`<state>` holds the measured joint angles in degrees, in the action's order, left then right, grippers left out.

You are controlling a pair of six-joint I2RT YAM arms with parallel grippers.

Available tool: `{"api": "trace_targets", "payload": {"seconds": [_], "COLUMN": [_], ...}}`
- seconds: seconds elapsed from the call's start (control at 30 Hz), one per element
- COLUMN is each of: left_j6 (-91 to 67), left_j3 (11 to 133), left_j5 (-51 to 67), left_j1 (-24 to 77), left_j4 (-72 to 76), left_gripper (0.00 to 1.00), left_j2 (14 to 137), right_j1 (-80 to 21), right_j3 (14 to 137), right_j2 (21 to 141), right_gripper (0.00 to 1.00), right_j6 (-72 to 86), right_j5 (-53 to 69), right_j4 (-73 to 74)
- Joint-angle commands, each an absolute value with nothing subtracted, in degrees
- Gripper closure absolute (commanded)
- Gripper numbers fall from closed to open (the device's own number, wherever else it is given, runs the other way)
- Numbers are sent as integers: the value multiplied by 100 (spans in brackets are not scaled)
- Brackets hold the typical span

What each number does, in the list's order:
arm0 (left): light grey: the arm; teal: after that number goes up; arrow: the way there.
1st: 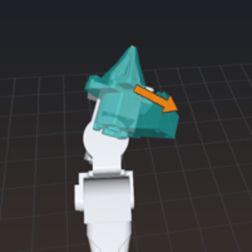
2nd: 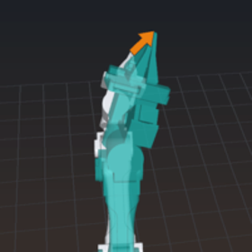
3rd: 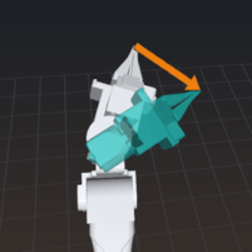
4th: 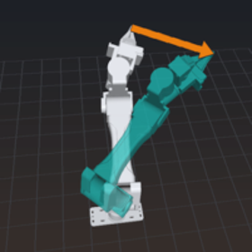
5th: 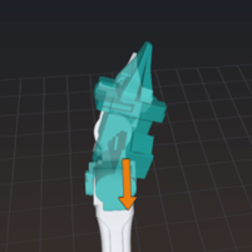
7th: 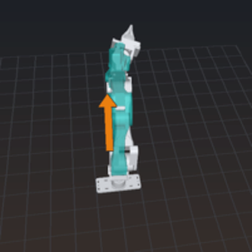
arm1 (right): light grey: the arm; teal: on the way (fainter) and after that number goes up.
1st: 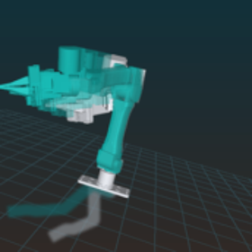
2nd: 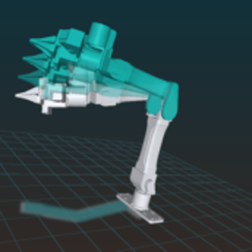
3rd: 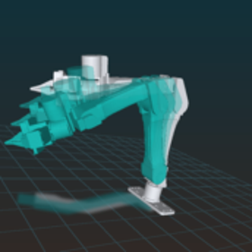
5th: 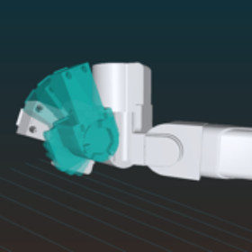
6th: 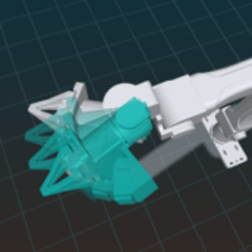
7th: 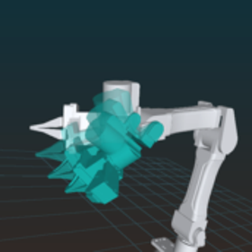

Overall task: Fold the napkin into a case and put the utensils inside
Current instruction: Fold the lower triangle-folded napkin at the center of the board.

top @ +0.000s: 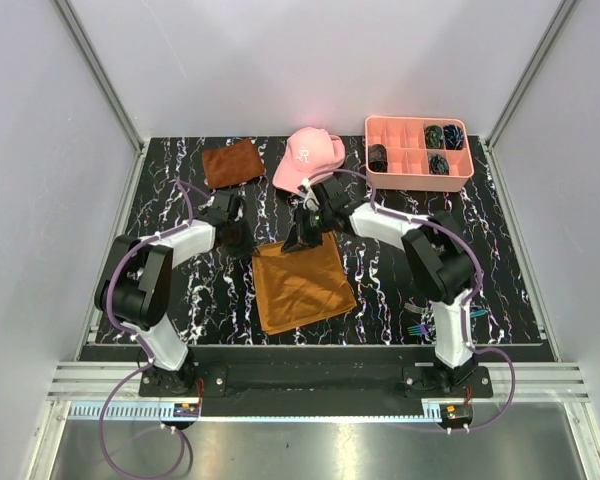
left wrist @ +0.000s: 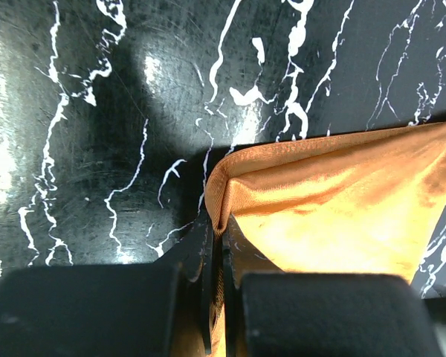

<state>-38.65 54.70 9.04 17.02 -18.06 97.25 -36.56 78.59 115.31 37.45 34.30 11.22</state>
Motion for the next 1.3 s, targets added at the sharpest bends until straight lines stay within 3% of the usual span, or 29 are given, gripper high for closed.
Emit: {"api": "trace_targets", "payload": {"seconds": [0.0, 0.17, 0.5, 0.77, 0.9, 0.93, 1.07, 1.27], "left_j6": [-3946, -3938, -4008, -4104, -4166, -4201, -4263, -4359], "left_j3": [5388, 5353, 5318, 5107, 5089, 5080, 5063, 5019], "left_j5": [1239, 1257, 1511, 1564, 1485, 1477, 1520, 1617], "left_j1": [1679, 1670, 1670, 1670, 1670, 1670, 1670, 1661], "left_j4": [-1459, -1477, -1371, -1292, -1283, -1283, -1257, -1151], "left_gripper": [100, 100, 100, 100, 100, 100, 100, 100], "left_j2": [9738, 9721, 9659, 9572, 9527, 9527, 9580, 9580], "right_j1": [-3612, -3612, -3595, -3551, -3612, -3673, -4076, -5298], "right_j3": [8656, 9096, 9816, 10002, 9511, 9458, 9115, 8438], "right_j2": [12144, 12550, 13367, 13439, 12561, 12386, 11516, 10935], "right_gripper": [88, 94, 96, 90, 76, 66, 51, 39], "right_j6": [3560, 3621, 3665, 3569, 3288, 3200, 2717, 2697], "right_j5": [3419, 3445, 3392, 3235, 2796, 2543, 1900, 678], "right_j4": [1467, 1512, 1503, 1740, 2214, 2354, 3337, 4008]}}
